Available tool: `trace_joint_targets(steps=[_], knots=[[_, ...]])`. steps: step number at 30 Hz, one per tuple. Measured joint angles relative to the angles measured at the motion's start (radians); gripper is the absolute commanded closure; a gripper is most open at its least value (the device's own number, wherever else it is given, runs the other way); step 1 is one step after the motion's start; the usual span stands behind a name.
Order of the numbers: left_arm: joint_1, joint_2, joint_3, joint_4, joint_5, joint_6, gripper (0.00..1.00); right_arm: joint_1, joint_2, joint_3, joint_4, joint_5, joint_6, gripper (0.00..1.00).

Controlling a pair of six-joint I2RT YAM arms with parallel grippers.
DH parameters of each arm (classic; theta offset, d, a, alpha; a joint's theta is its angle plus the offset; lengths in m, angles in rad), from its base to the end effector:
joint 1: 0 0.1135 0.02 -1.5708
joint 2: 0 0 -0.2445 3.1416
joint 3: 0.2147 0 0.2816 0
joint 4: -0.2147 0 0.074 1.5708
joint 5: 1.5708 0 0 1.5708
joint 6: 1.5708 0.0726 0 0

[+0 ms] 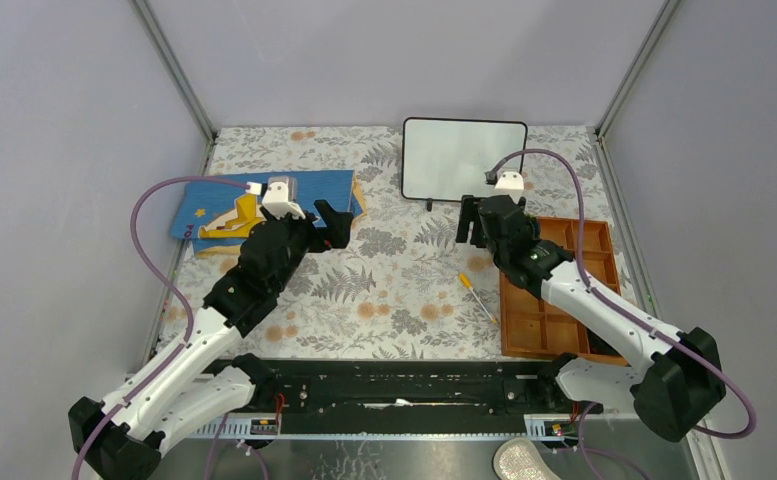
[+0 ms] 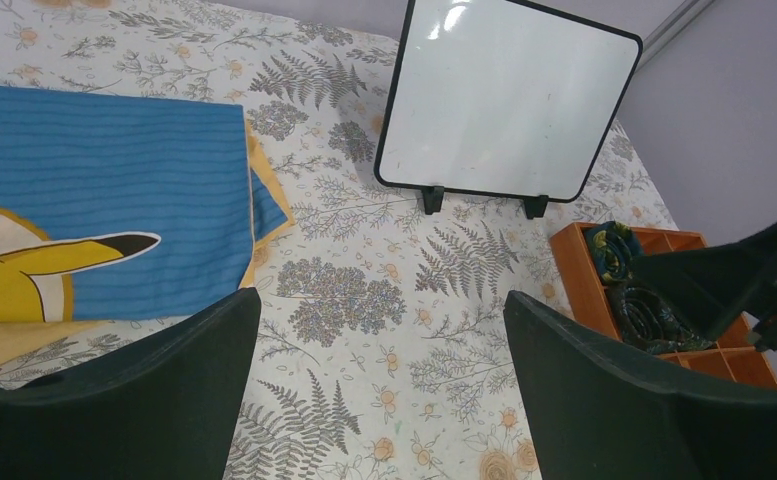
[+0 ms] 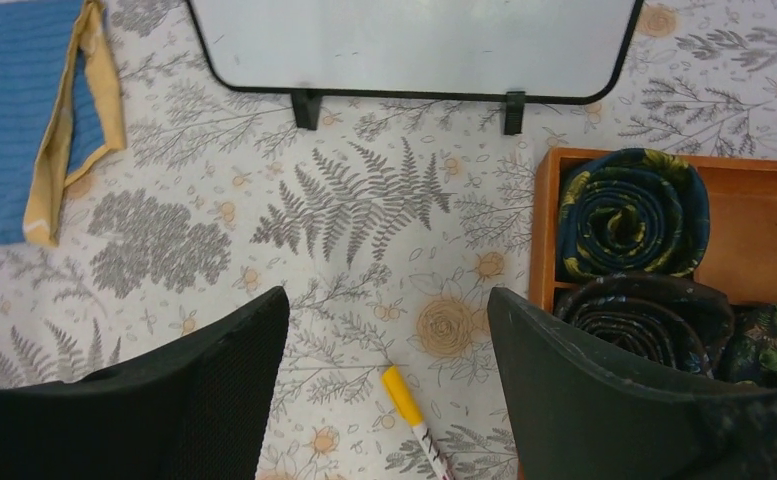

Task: Write a sentence on the whiteboard
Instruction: Move the whiteboard to the center of the board.

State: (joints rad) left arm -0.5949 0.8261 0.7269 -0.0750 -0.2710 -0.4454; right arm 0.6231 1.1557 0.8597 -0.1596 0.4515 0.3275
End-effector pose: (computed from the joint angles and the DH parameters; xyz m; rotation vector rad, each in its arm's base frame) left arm 0.2393 -0.1385 0.3008 -0.0693 1.7664 -0.5249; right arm 0.2842 0.1652 0.2531 -0.0110 1.9813 0.1592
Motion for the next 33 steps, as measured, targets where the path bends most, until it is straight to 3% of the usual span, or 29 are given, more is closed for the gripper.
trace_joint_targets(steps=[8,19,33], knots=[[-0.001,0.000,0.000,0.000,0.000,0.000,0.01,-0.142,0.150,0.034,0.050,0.002,0.101,0.31],[-0.016,-0.003,0.000,0.000,-0.006,0.000,0.01,-0.197,0.488,0.220,0.129,-0.001,0.115,0.37],[-0.020,0.000,0.000,0.000,-0.005,-0.001,0.01,-0.072,0.706,0.390,0.209,-0.072,0.105,0.31]])
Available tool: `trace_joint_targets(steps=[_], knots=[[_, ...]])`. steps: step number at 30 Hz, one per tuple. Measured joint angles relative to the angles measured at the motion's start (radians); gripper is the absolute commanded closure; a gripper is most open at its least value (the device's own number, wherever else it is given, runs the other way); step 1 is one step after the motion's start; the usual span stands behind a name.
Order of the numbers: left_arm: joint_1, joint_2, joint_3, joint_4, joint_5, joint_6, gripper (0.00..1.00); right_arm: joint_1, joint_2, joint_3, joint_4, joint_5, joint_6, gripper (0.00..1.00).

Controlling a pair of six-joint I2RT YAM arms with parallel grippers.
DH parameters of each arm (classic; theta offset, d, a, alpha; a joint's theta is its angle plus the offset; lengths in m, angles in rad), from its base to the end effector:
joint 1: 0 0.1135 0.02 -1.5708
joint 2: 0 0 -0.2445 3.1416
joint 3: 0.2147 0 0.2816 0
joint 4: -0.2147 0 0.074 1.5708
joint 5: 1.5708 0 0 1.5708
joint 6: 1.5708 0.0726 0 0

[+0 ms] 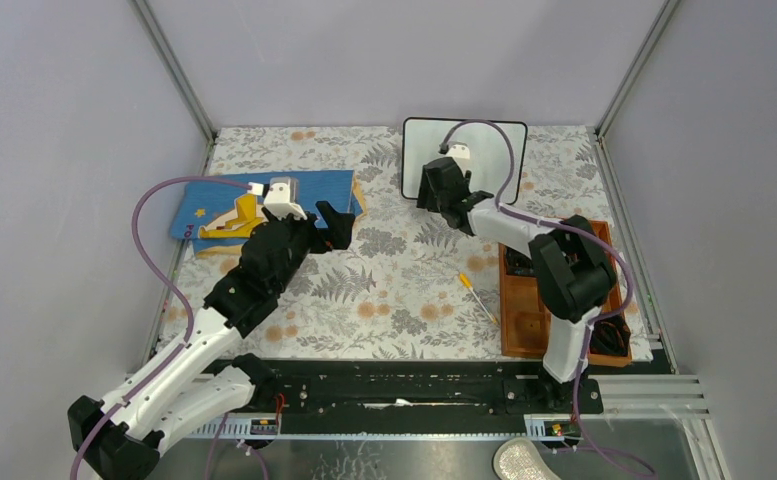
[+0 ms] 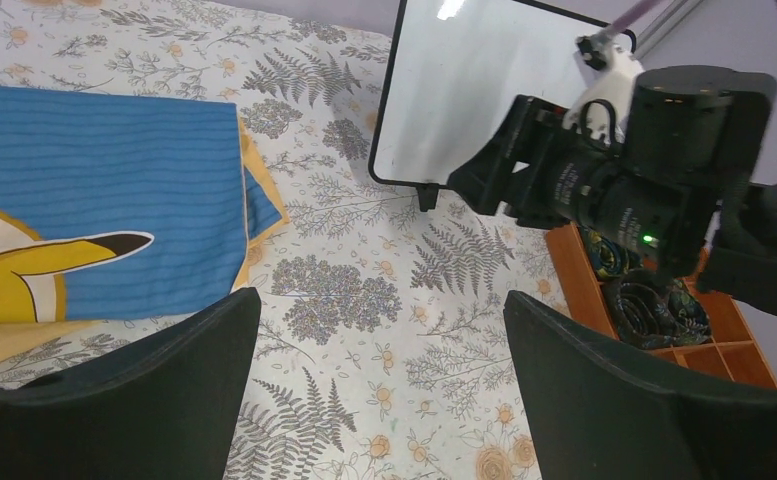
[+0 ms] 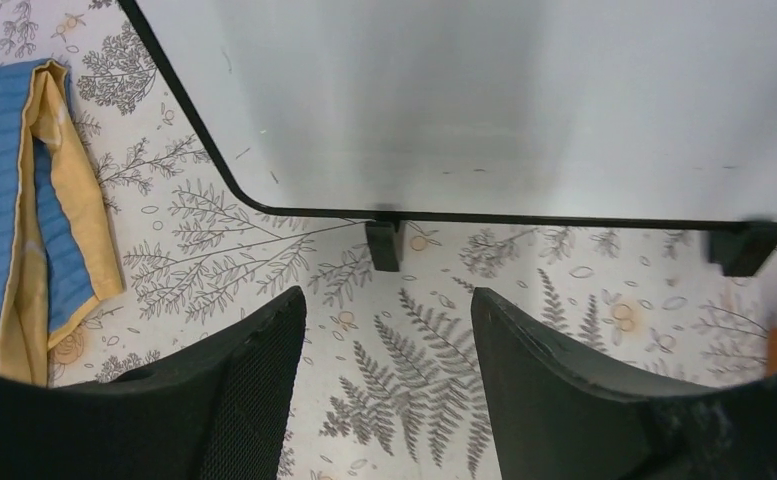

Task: Write a sentence on the whiteboard
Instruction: Move the whiteboard to the center of the board.

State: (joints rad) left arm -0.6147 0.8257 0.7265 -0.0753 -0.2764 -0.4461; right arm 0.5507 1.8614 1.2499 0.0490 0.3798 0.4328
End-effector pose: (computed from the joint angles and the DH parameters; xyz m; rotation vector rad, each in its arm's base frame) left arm 0.2366 -0.1428 0.3007 -0.0564 1.7681 -0.5351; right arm 0.4141 0.2227 0.1635 0.0978 2.0923 0.1897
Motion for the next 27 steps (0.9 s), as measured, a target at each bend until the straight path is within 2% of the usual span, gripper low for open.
trace_joint_targets(steps=[6,27], knots=[[-0.001,0.000,0.000,0.000,0.000,0.000,0.01,0.027,0.106,0.095,-0.021,0.008,0.014,0.32],[-0.007,0.001,0.000,0.000,0.000,-0.001,0.01,0.035,0.262,0.221,-0.106,0.082,0.029,0.51]])
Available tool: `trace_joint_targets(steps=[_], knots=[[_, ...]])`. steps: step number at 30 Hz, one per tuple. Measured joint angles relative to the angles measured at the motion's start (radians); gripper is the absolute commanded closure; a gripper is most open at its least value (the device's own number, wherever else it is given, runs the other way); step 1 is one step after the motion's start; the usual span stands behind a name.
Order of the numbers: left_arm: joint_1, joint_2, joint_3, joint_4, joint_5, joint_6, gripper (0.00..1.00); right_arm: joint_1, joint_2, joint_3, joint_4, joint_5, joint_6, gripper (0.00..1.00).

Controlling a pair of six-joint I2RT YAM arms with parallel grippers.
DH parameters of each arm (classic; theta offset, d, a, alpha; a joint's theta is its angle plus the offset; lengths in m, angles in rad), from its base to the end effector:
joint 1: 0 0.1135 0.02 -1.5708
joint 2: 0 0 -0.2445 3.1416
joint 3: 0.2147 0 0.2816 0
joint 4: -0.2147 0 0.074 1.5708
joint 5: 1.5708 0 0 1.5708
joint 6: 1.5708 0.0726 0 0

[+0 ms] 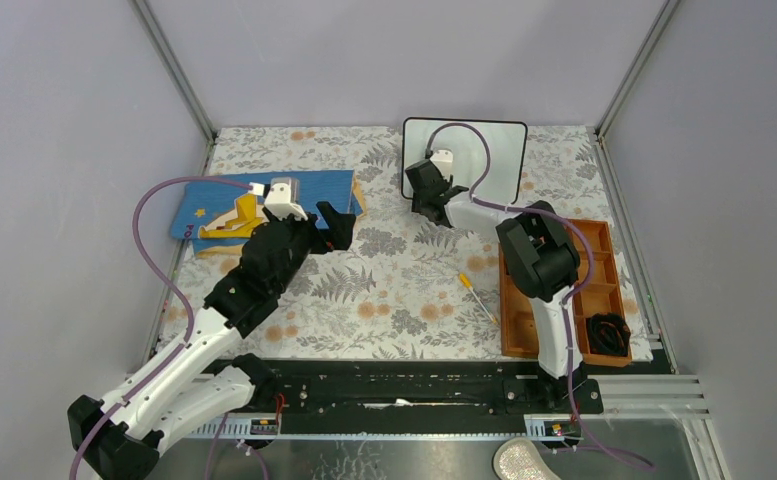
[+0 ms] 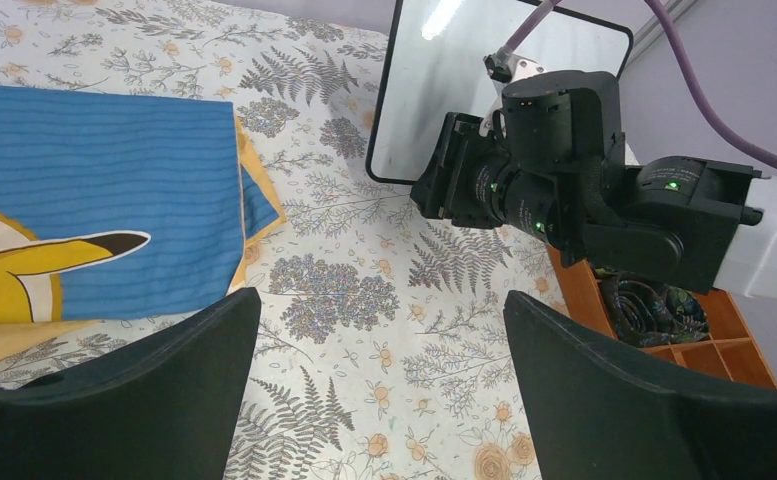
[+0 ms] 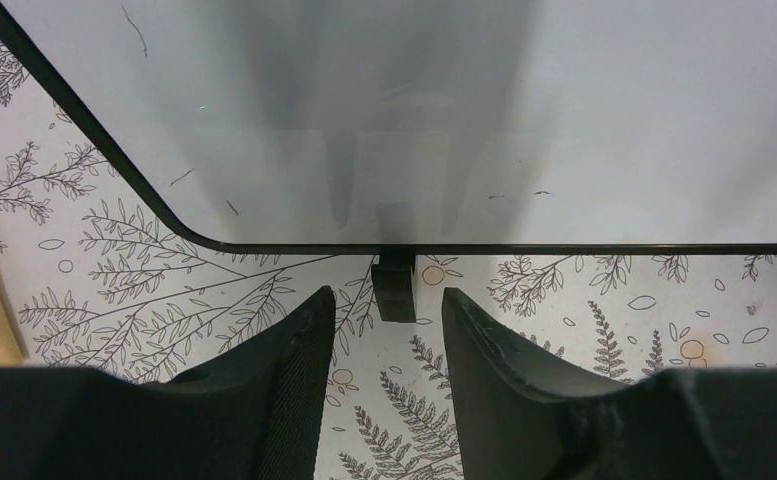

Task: Write a sentence on the whiteboard
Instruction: Move the whiteboard to the center of the board.

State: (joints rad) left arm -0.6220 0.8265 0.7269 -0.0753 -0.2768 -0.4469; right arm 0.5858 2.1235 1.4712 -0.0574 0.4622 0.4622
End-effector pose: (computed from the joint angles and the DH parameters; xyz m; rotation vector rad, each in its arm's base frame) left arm 0.2357 -0.1445 0.3007 -0.0509 1.7692 -0.5404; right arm 0.4419 0.2543 0.1117 0.1006 2.1918 0.0569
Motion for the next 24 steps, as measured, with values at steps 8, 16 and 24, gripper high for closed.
trace_joint_targets(steps=[8,16,24], knots=[[0.000,0.000,0.000,0.000,0.000,-0.001,0.01,0.000,0.019,0.024,-0.013,0.014,0.000,0.55],[-0.007,0.000,0.000,0.000,0.000,-0.007,0.01,0.000,0.058,0.051,-0.022,0.027,0.000,0.60],[-0.013,0.000,0.000,0.000,0.000,-0.007,0.01,0.000,0.069,0.053,-0.029,0.028,0.000,0.73]])
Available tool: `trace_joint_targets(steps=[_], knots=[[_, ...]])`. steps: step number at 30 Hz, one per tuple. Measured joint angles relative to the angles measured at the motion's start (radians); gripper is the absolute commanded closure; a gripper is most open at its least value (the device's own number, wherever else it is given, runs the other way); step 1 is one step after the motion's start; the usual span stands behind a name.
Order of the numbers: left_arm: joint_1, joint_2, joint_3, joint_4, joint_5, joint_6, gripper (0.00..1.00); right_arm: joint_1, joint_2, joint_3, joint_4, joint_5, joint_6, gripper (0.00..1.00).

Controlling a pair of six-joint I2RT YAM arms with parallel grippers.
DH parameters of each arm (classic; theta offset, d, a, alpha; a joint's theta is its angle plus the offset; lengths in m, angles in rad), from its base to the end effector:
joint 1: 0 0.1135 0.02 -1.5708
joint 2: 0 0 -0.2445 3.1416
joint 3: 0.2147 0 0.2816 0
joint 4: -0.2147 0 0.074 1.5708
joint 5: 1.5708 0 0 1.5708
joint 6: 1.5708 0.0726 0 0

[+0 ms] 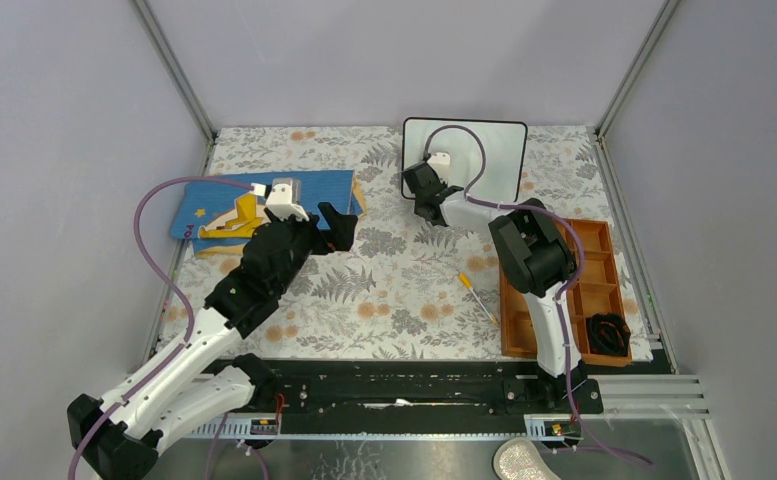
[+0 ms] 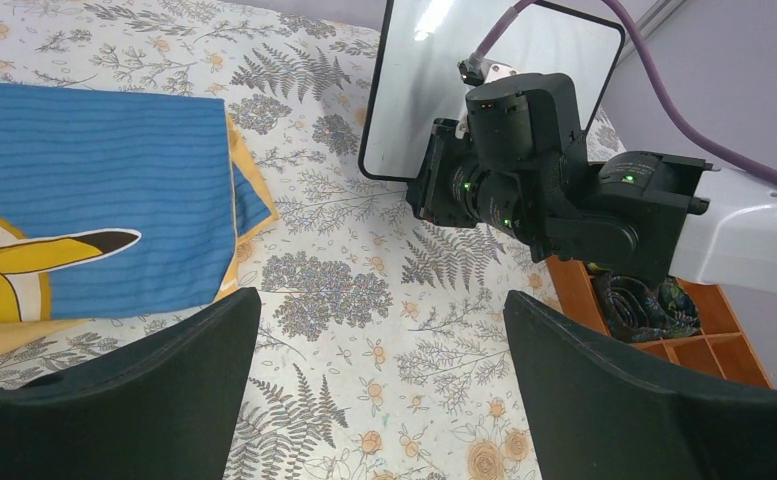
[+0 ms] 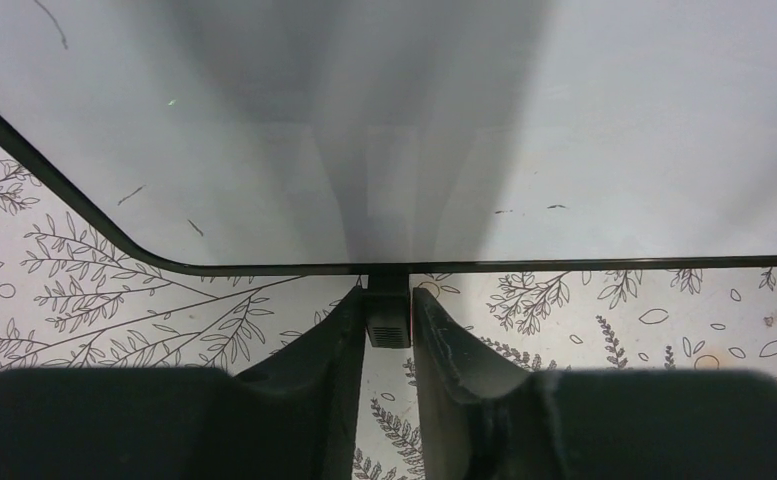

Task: Write a sentence on the whiteboard
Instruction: Move the whiteboard to the center of the board.

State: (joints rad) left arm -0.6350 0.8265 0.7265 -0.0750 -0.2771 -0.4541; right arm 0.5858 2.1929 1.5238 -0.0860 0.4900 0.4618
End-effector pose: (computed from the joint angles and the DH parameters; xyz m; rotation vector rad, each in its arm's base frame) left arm 0.2338 -0.1476 0.3005 -0.0460 1.7712 -0.5547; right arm 0.4489 0.2568 0.0940 0.1012 2.2179 -0.0009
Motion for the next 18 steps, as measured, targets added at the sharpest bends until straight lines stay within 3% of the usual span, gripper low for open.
trace_joint_targets(steps=[10,18], knots=[[-0.006,-0.001,0.000,0.000,0.000,0.000,0.01,0.003,0.000,-0.001,0.002,0.008,-0.006,0.83],[-0.012,-0.003,0.000,0.000,-0.002,0.000,0.01,0.023,-0.005,-0.033,0.037,0.047,-0.017,0.84]])
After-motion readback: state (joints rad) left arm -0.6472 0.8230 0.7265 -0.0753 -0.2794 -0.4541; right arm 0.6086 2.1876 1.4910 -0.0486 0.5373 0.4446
